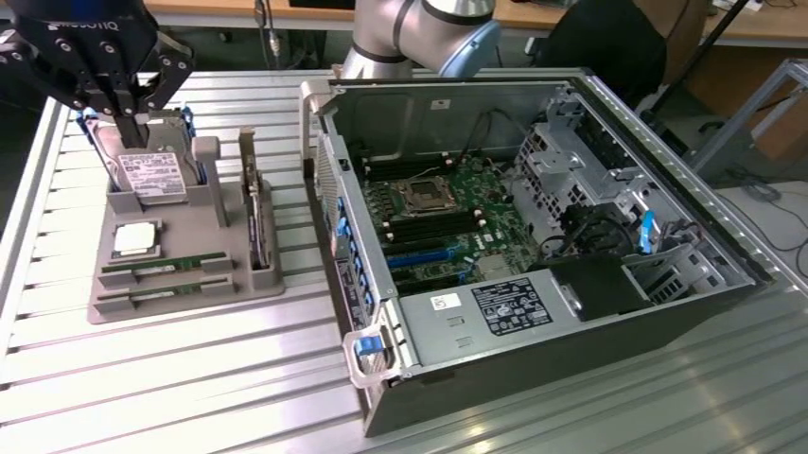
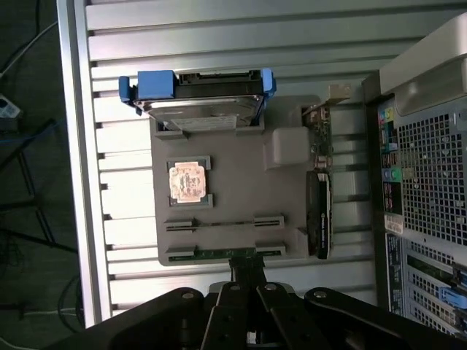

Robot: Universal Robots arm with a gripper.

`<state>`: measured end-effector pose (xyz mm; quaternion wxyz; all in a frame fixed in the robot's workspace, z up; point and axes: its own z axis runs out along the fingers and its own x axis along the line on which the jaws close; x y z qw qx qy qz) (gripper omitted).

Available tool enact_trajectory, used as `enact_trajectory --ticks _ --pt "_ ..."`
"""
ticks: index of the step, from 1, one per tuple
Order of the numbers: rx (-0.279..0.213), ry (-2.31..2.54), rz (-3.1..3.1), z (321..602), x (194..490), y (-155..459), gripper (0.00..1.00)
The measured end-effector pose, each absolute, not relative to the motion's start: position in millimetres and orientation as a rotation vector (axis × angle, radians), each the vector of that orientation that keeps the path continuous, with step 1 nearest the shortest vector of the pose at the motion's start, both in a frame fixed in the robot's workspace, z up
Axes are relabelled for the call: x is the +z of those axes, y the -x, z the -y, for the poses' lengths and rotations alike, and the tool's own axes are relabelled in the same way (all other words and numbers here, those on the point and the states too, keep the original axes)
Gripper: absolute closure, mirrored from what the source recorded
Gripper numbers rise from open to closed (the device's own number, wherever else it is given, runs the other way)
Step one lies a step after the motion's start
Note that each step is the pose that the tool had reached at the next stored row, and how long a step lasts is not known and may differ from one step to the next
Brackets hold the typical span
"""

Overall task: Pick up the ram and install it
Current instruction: 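Reach for the ram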

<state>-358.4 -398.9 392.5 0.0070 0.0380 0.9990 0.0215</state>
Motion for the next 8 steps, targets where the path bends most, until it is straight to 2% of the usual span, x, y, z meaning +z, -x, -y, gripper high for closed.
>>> enact_trajectory --ticks 8 --pt "0.067 -0.119 -3.125 405.7 391.0 356.1 0.90"
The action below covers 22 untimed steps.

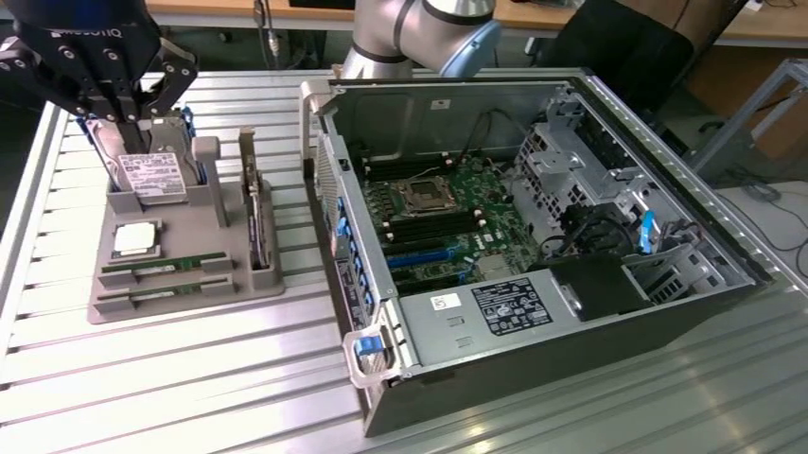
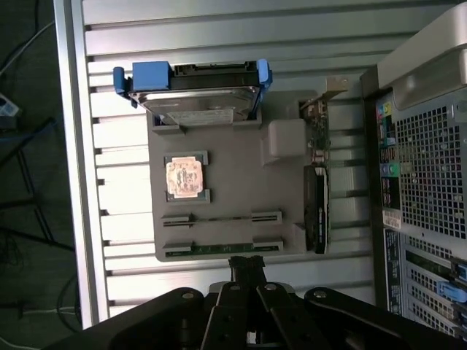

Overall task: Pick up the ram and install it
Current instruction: 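Reach for the ram, then pick up the ram and move it above insertion slot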

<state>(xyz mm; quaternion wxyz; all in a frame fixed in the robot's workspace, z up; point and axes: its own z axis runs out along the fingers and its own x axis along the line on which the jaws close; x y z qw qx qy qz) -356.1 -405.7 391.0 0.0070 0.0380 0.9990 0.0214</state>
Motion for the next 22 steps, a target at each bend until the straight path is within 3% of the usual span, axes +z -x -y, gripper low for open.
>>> enact_trajectory --ticks 12,22 --pt "0.067 -0.092 -3.126 407.3 391.0 356.1 0.90" --pt "0.068 0.203 -3.125 407.3 391.0 356.1 0.90"
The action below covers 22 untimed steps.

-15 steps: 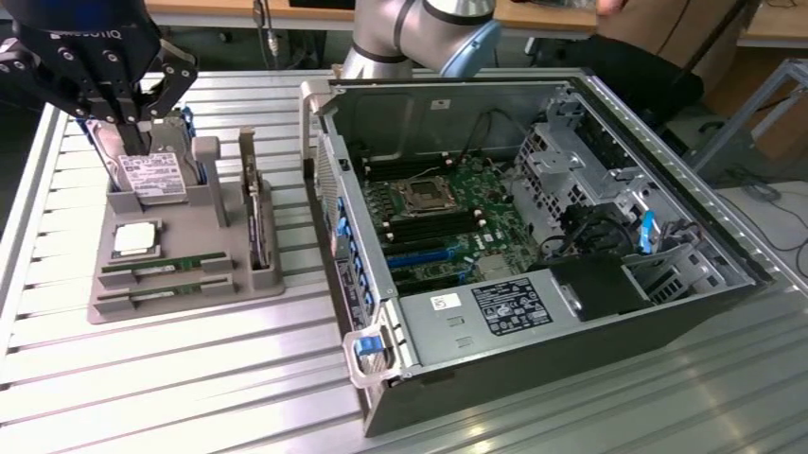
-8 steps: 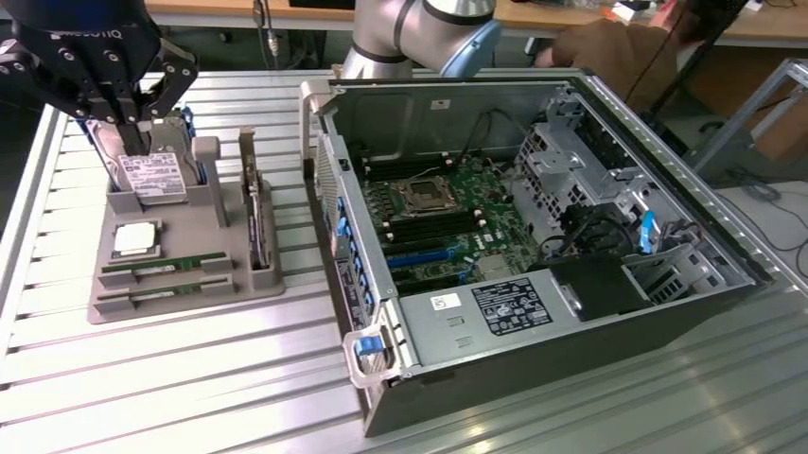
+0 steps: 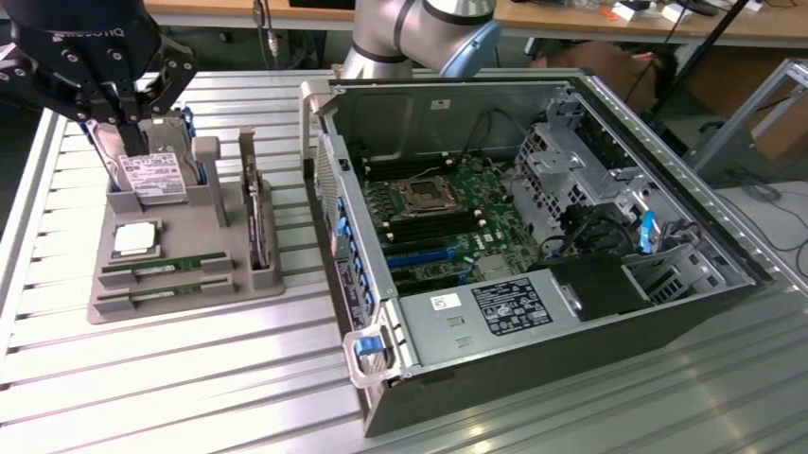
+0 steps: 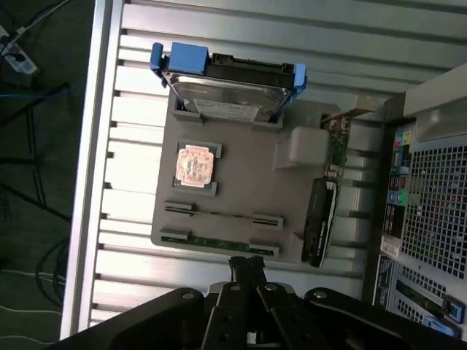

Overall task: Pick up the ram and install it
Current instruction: 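Pick up the ram and move it above insertion slot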

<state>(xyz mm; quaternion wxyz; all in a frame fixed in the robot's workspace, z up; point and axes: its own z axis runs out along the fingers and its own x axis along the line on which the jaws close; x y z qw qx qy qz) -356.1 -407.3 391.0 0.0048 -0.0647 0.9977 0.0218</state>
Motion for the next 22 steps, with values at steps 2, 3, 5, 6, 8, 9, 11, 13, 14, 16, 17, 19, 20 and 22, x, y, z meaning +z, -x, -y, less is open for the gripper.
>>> enact_trajectory --ticks 2,3,5,6,8,9,11,13,14,16,17,19,20,22 --pt "0.069 0.235 -3.123 407.3 391.0 356.1 0.90" --pt "0.069 0.266 -3.121 407.3 391.0 356.1 0.90" --pt "0.069 0.295 -3.119 407.3 391.0 356.1 0.90" --pt "0.068 0.316 -3.117 407.3 391.0 356.0 0.90" --pt "0.066 0.342 -3.115 407.3 391.0 356.0 0.90" --pt "0.066 0.370 -3.112 407.3 391.0 356.0 0.90" --pt "0.065 0.438 -3.104 407.3 391.0 356.1 0.90" --pt "0.064 0.477 -3.099 407.3 391.0 356.1 0.90" --pt "0.064 0.500 -3.096 407.3 391.0 356.1 0.90" --pt "0.062 0.540 -3.090 407.3 391.0 356.0 0.90" --pt "0.061 0.554 -3.088 407.3 391.0 356.0 0.90" --pt "0.059 0.583 -3.083 407.3 391.0 356.1 0.90" --pt "0.058 0.592 -3.082 407.3 391.0 356.1 0.90" --pt "0.057 0.619 -3.077 407.3 391.0 356.1 0.90"
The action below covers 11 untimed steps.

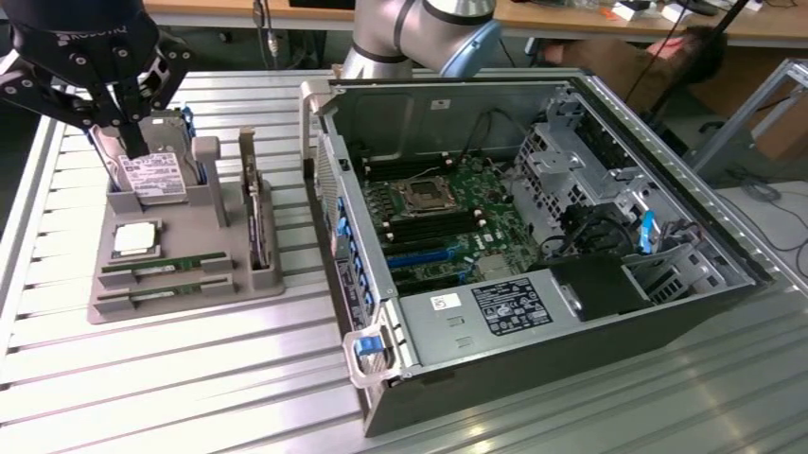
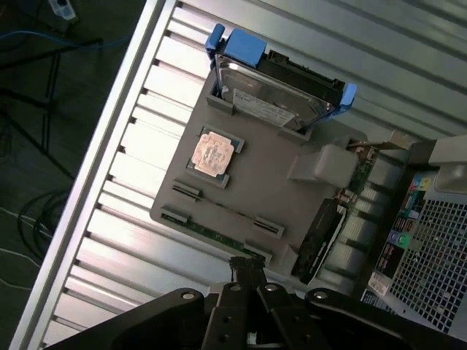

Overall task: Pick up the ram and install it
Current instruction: 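Pick up the ram and move it above insertion slot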

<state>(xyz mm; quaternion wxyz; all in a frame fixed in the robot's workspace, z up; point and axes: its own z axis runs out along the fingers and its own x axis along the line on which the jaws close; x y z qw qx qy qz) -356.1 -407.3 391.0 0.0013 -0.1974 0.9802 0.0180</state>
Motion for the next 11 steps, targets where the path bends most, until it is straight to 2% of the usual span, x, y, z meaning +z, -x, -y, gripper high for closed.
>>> enact_trajectory --ticks 11 --pt "0.056 0.745 -3.050 407.3 391.0 356.1 0.90"
